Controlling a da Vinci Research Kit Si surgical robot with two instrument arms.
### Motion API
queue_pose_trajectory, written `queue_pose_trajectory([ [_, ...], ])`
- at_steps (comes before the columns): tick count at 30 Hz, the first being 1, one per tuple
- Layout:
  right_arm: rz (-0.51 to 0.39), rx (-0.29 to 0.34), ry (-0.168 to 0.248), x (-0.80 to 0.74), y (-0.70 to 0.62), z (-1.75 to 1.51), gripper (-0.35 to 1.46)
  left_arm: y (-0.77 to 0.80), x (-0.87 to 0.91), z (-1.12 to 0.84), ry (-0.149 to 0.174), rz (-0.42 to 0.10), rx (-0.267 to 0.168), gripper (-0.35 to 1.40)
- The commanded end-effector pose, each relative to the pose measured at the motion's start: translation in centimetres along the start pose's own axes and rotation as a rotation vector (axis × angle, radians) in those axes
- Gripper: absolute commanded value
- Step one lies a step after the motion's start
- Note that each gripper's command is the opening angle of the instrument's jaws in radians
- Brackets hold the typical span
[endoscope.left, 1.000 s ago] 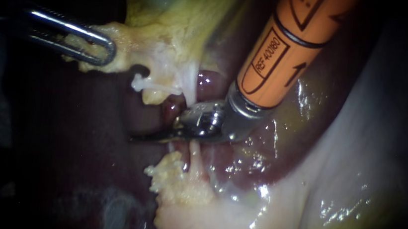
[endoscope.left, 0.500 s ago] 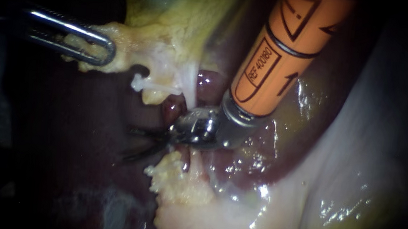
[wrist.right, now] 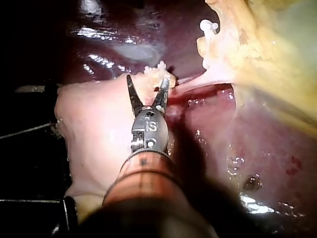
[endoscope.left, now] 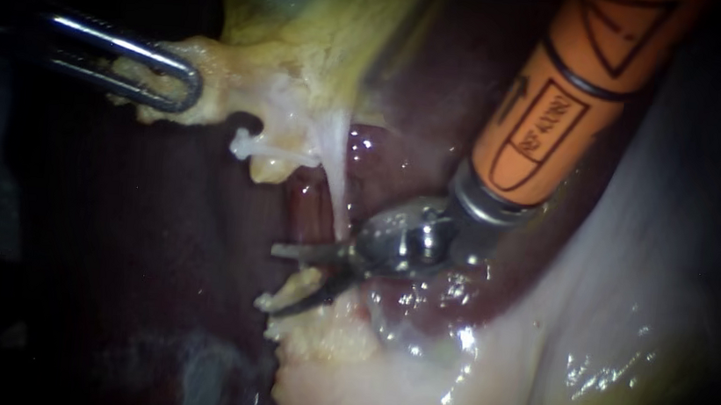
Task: Go back from the cut left tube
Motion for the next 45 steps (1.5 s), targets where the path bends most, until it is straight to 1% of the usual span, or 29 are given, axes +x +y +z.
queue_pose_trajectory([
  [1,0.000,-0.008,0.000,0.01,0.01,-0.10,1.36,0.00,0.00,0.00,0.000,0.000,0.000,-0.35],
  [4,-0.009,-0.026,-0.005,0.02,0.05,-0.38,1.35,-0.01,0.00,0.00,0.000,0.000,0.000,-0.35],
  [8,-0.010,-0.060,-0.016,-0.02,0.11,-0.61,1.36,-0.01,0.00,0.00,0.000,0.000,0.000,-0.35],
  [14,-0.010,-0.122,-0.032,-0.06,0.15,-0.74,1.43,-0.02,-0.02,0.02,0.000,0.001,0.002,-0.35],
  [18,-0.004,-0.121,-0.034,-0.07,0.15,-0.75,1.43,-0.07,-0.06,0.07,0.001,0.004,0.004,-0.35],
  [23,-0.005,-0.119,-0.034,-0.09,0.14,-0.80,1.43,-0.21,-0.11,0.17,0.003,0.010,0.009,-0.35],
  [27,-0.006,-0.117,-0.034,-0.11,0.13,-0.83,1.43,-0.38,-0.13,0.31,0.008,0.015,0.013,-0.35],
  [30,-0.007,-0.116,-0.034,-0.13,0.13,-0.85,1.43,-0.51,-0.16,0.44,0.001,0.019,0.026,-0.35],
  [31,-0.007,-0.116,-0.034,-0.13,0.13,-0.86,1.43,-0.55,-0.17,0.48,0.003,0.021,0.031,-0.35],
  [33,-0.008,-0.115,-0.034,-0.13,0.13,-0.86,1.43,-0.66,-0.21,0.61,-0.003,0.025,0.029,-0.35],
  [36,-0.008,-0.115,-0.034,-0.14,0.13,-0.87,1.43,-0.76,-0.27,0.72,-0.012,0.036,0.035,-0.35],
  [38,-0.008,-0.115,-0.034,-0.14,0.12,-0.87,1.43,-0.81,-0.28,0.76,-0.018,0.038,0.037,-0.35],
  [41,-0.008,-0.115,-0.034,-0.14,0.12,-0.88,1.43,-0.86,-0.28,0.78,-0.019,0.039,0.037,-0.35],
  [45,-0.008,-0.115,-0.034,-0.14,0.12,-0.88,1.43,-0.86,-0.28,0.77,-0.019,0.040,0.037,-0.35],
])
